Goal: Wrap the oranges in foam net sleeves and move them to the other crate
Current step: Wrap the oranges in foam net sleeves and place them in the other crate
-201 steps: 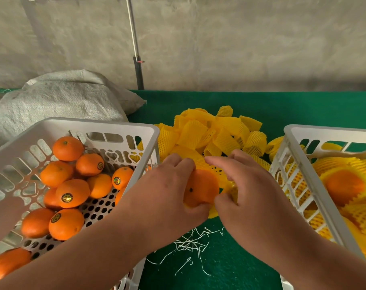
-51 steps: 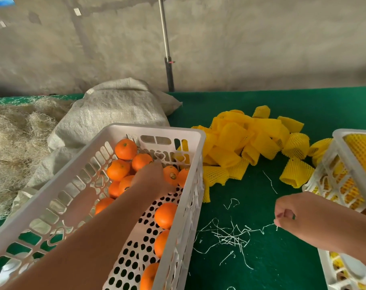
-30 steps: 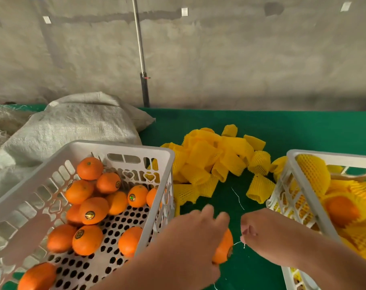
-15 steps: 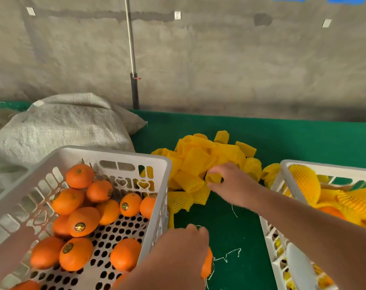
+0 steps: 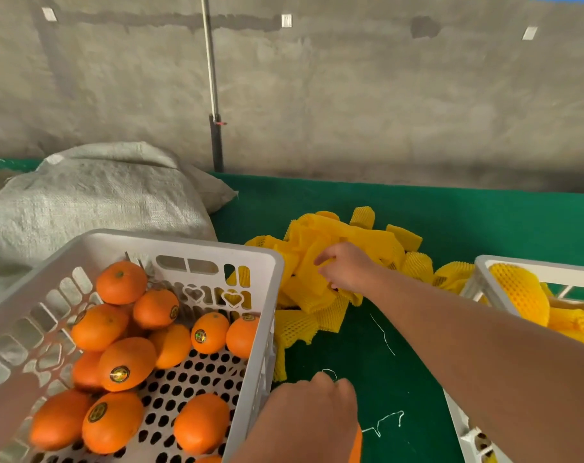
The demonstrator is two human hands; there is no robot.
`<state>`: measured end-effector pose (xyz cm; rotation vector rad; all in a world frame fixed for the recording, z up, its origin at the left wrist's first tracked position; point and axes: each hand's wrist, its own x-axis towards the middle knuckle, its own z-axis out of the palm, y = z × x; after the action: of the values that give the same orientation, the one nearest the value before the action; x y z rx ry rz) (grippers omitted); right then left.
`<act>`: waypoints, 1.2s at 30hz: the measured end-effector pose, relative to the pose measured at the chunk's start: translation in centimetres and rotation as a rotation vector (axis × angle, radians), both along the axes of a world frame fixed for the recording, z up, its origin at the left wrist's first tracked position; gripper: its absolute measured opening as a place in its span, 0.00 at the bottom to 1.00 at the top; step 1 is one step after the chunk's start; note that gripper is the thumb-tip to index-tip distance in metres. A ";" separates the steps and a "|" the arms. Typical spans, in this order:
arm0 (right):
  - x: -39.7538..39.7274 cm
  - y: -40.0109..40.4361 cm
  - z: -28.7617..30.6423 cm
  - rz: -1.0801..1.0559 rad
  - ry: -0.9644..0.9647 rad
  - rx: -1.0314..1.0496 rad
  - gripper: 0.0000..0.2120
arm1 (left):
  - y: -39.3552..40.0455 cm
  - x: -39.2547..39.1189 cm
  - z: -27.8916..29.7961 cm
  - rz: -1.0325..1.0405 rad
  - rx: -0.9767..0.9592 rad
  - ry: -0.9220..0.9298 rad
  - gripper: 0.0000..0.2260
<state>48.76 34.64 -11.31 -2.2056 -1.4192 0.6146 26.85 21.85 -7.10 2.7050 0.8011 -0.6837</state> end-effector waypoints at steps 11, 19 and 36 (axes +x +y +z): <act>-3.7 -20.6 7.9 0.168 -0.342 0.137 0.17 | -0.9 -1.3 0.8 -0.062 0.159 -0.103 0.24; -4.7 -25.3 5.1 0.101 -0.286 0.124 0.15 | -1.4 -2.0 0.0 -0.210 0.205 -0.240 0.30; -5.0 -25.9 3.8 0.256 -0.366 0.091 0.23 | -2.3 -2.4 -0.7 -0.259 0.090 -0.158 0.33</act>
<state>43.74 8.76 -7.47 -2.1572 -1.8935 0.2226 24.42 19.60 -7.80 2.9308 0.4594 -0.4862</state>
